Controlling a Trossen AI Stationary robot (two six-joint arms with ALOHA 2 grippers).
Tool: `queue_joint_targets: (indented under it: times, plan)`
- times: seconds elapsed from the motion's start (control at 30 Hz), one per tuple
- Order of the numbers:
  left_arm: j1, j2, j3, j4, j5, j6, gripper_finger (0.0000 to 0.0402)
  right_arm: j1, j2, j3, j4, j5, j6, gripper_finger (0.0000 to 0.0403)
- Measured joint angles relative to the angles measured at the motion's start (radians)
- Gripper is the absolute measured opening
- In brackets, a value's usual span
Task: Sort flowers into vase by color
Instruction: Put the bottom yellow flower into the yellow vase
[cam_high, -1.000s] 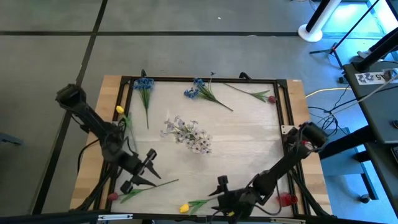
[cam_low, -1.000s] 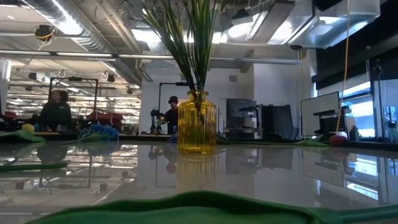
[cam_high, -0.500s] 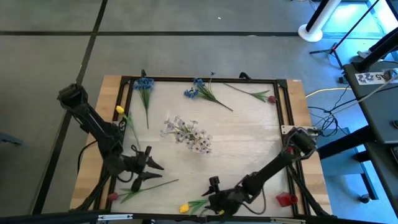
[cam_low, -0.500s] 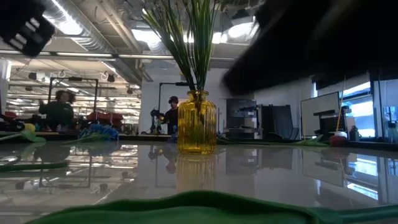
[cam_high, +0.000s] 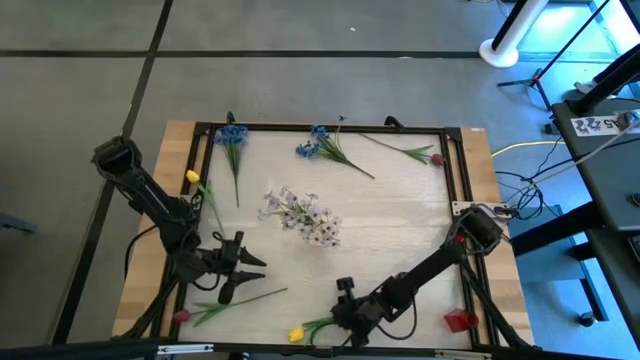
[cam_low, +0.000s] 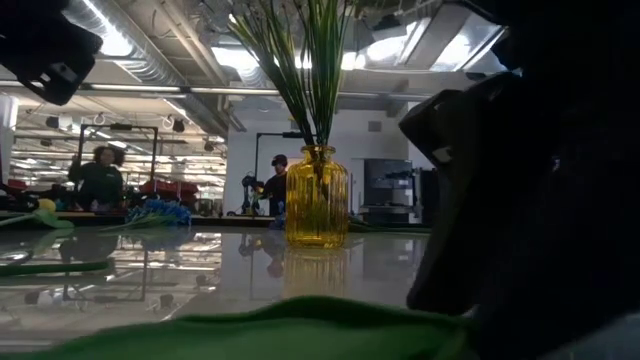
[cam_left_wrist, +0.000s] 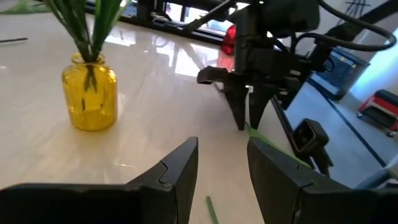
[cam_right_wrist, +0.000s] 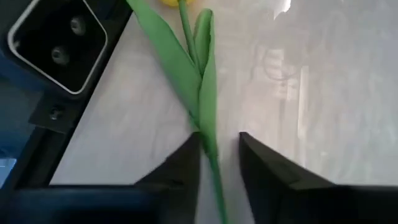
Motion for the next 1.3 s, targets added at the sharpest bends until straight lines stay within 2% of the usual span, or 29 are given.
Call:
queue_joint_targets:
  times: [0.13, 0.33, 0.47, 0.57, 0.73, 0.83, 0.93, 1.07, 1.3]
  plan:
    - [0.026, 0.000, 0.000, 0.002, 0.001, 0.000, 0.0135, -0.001, -0.006, 0.002, -0.061, -0.002, 0.020, 0.0017]
    - [0.040, 0.000, 0.000, 0.002, 0.016, 0.000, 0.0135, 0.001, -0.083, 0.032, -0.359, -0.032, 0.124, 0.0018]
    - [0.040, 0.000, 0.000, 0.002, 0.018, 0.000, 0.0135, 0.001, -0.131, 0.041, -0.608, -0.115, 0.208, 0.0005]
    - [0.039, 0.000, 0.000, 0.004, 0.018, 0.000, 0.0135, 0.001, -0.134, 0.044, -0.661, -0.151, 0.246, 0.0032]
    - [0.040, 0.000, 0.000, 0.011, 0.018, 0.000, 0.0135, -0.001, -0.134, 0.064, -0.689, -0.194, 0.250, 0.0137]
    - [0.040, 0.000, 0.000, 0.018, 0.018, 0.000, 0.0135, 0.001, -0.132, 0.106, -0.684, -0.135, 0.247, 0.0200]
    - [0.040, 0.000, 0.000, 0.028, 0.002, 0.002, 0.0135, 0.000, -0.134, 0.123, -0.639, -0.065, 0.239, 0.0232]
    - [0.040, 0.000, 0.000, 0.029, 0.000, 0.007, 0.0135, -0.023, -0.099, 0.122, -0.616, -0.051, 0.217, 0.0224]
    - [0.040, 0.000, -0.001, 0.031, 0.000, 0.007, 0.0135, -0.053, -0.053, 0.127, -0.604, -0.147, 0.198, 0.0142]
